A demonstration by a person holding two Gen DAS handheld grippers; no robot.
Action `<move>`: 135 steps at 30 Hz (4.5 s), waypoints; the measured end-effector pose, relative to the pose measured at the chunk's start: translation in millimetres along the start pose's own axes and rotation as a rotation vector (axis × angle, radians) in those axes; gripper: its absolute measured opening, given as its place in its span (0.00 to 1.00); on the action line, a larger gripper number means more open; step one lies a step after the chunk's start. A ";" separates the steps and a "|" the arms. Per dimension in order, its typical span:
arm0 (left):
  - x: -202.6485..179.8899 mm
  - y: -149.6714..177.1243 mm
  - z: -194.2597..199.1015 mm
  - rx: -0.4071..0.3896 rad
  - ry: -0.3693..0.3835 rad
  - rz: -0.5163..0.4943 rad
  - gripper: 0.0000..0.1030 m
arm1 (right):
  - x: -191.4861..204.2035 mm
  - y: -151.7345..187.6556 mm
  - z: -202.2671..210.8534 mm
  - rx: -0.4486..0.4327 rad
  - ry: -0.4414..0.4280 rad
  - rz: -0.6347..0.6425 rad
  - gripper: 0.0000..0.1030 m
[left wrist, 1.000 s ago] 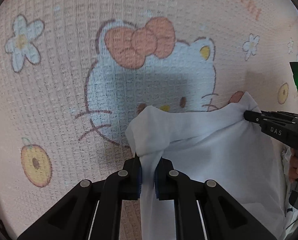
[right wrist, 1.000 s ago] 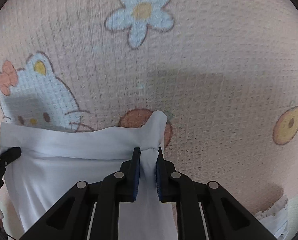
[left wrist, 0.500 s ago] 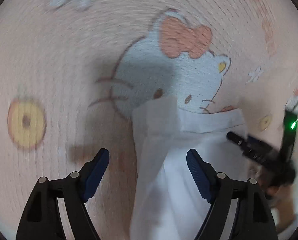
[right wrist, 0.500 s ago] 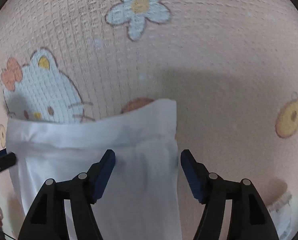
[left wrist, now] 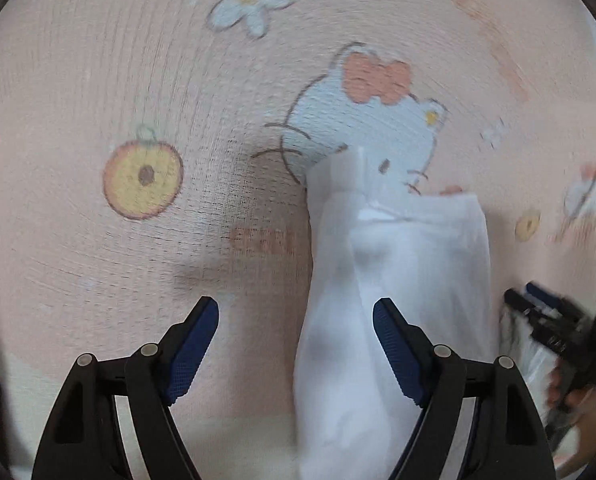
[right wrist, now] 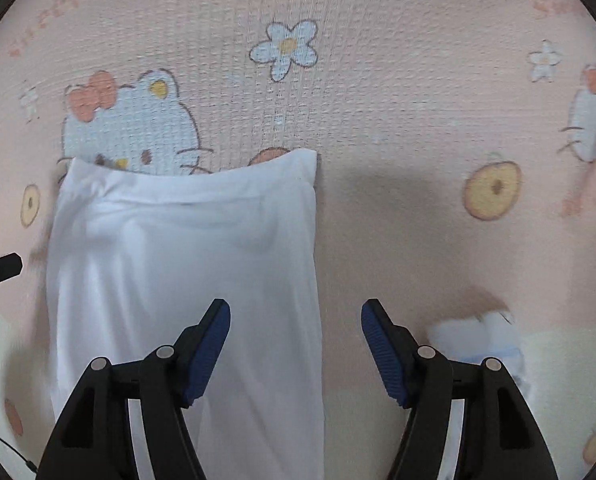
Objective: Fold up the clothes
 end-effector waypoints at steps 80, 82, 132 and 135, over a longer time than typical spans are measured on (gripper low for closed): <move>-152.8 269.7 45.6 -0.007 -0.140 -0.572 0.76 | -0.1 277.6 44.4 -0.030 -0.318 -0.110 0.69; -152.8 270.5 41.0 -0.006 -0.178 -0.597 0.76 | 1.7 280.0 42.5 -0.019 -0.324 -0.109 0.69; -140.2 216.7 69.8 -0.218 -0.510 -0.750 0.12 | -46.7 260.0 68.2 -0.037 -0.485 -0.548 0.09; -125.0 214.6 80.1 -0.226 -0.527 -0.747 0.12 | -42.7 268.2 74.1 -0.009 -0.525 -0.597 0.09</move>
Point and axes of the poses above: each gripper's, at about its wrist camera, not at the fingertips, and z roughly against the way its jaws point, x to its left, y to its underside, the point moved 9 cm from there along -z, roughly the way its jaws point, and after that the axes turned 13 degrees about -z, right-handed, at the moved point
